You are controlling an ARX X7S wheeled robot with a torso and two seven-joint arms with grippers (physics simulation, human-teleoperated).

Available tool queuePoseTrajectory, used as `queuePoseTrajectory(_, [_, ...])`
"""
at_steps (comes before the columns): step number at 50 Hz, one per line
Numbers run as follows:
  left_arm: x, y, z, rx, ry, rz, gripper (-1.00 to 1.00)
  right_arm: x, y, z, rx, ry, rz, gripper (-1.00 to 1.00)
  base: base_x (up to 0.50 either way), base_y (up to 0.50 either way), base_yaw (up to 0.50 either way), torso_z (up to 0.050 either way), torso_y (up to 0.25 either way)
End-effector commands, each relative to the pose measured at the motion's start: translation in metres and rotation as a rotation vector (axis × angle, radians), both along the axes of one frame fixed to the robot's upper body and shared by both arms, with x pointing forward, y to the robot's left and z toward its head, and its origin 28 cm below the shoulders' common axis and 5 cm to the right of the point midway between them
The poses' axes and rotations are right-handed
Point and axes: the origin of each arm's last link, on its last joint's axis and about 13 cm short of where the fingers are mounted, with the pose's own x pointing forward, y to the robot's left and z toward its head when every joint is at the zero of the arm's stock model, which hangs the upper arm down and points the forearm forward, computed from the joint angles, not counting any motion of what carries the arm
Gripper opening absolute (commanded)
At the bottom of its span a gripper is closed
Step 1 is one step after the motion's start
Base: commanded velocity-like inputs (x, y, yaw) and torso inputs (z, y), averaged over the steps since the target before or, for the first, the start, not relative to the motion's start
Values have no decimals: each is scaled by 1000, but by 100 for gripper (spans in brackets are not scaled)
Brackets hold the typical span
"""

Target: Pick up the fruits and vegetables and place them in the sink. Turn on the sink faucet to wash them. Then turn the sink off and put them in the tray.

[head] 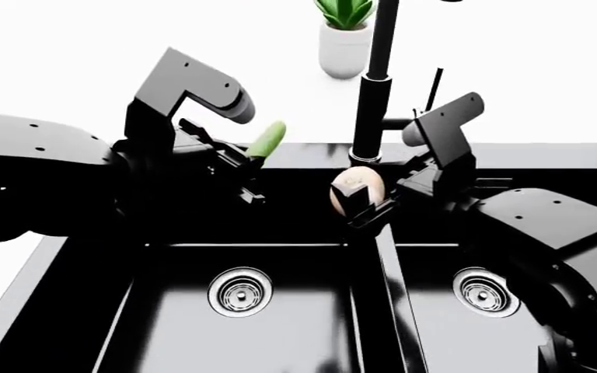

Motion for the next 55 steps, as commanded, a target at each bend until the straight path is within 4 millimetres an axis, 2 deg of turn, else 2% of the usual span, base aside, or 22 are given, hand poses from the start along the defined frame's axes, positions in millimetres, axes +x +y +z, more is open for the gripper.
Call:
queuePoseTrajectory(1, [-2, 0, 0, -3, -2, 2, -100, 2, 1, -1, -8, -15, -7, -100, 0, 0, 0, 0, 0])
queuePoseTrajectory(4, [-3, 0, 1, -3, -4, 2, -100, 2, 2, -2, -11, -13, -6, -100, 236, 500, 0, 0, 0])
queuePoseTrajectory(31, [-6, 0, -2, -12, 0, -3, -100, 3, 7, -6, -20, 26, 17, -100, 66, -18, 0, 0, 0])
queuePoseTrajectory(47, [-11, 6, 2, -39, -25, 44, -100, 37, 27, -29, -219, 198, 183, -100, 0, 0, 0, 0, 0])
queuePoseTrajectory(55, [-16, 21, 10, -80, -78, 126, -100, 46, 43, -34, -303, 261, 306, -100, 0, 0, 0, 0, 1])
